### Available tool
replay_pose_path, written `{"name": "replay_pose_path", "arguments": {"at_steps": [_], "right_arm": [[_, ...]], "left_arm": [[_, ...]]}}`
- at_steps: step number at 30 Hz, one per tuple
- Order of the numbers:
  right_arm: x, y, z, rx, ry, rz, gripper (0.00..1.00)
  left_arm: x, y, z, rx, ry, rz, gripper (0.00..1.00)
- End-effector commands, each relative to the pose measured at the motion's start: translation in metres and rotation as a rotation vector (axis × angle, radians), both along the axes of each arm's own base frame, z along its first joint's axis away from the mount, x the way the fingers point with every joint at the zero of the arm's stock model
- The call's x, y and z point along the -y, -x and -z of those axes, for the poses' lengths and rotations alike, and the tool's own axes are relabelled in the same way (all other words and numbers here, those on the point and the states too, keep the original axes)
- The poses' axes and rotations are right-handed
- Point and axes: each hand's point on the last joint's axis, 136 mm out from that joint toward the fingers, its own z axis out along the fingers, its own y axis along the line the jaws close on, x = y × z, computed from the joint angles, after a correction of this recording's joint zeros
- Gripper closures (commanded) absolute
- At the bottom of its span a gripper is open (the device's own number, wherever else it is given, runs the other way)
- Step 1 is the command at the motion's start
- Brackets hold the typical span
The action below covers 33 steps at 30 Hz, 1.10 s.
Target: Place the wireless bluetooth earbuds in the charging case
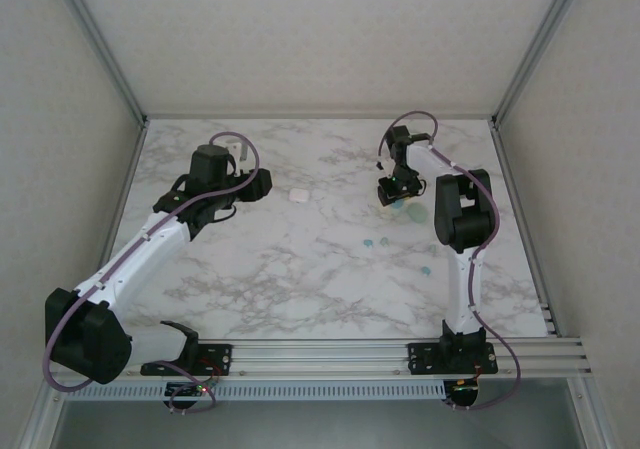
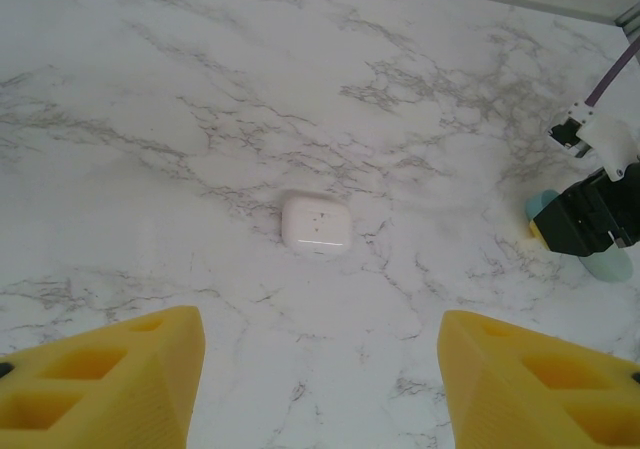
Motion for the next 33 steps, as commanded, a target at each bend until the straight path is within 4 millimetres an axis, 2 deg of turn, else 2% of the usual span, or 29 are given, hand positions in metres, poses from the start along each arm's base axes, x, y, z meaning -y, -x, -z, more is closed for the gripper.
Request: {"name": "replay_pose_path", "arguments": {"at_steps": [1, 5, 8, 10, 14, 20, 23, 27, 33], "right_arm": [[-0.001, 0.006, 0.004, -0.011, 0.016, 0.002, 0.52], [-0.002, 0.008, 0.004, -0.011, 0.006, 0.017, 0.54], [-0.014, 0.006, -0.018, 0.059, -0.064, 0.023, 0.56], [-0.030, 0.009, -0.042, 0.116, -0.140, -0.007, 0.60], [-0.070, 0.026, -0.106, 0.293, -0.297, -0.119, 0.61], [-0.131, 0.085, -0.209, 0.631, -0.562, -0.436, 0.62], [-0.144, 0.115, -0.246, 0.782, -0.625, -0.567, 0.63], [-0.155, 0.143, -0.274, 0.905, -0.645, -0.690, 0.63], [-0.166, 0.157, -0.287, 0.950, -0.631, -0.763, 0.63]], "left_arm": [[-0.006, -0.001, -0.006, 0.022, 0.006, -0.023, 0.38], [-0.005, 0.000, -0.008, 0.023, 0.016, -0.022, 0.38], [-0.004, 0.000, -0.011, 0.027, 0.037, -0.029, 0.38], [-0.002, -0.002, -0.014, 0.028, 0.064, -0.032, 0.38], [0.012, -0.003, -0.029, 0.026, 0.185, -0.002, 0.38], [0.046, 0.003, -0.066, 0.031, 0.374, 0.143, 0.39], [0.060, 0.012, -0.088, 0.045, 0.443, 0.224, 0.38], [0.078, 0.028, -0.114, 0.068, 0.515, 0.334, 0.37], [0.114, 0.057, -0.132, 0.064, 0.550, 0.480, 0.35]]}}
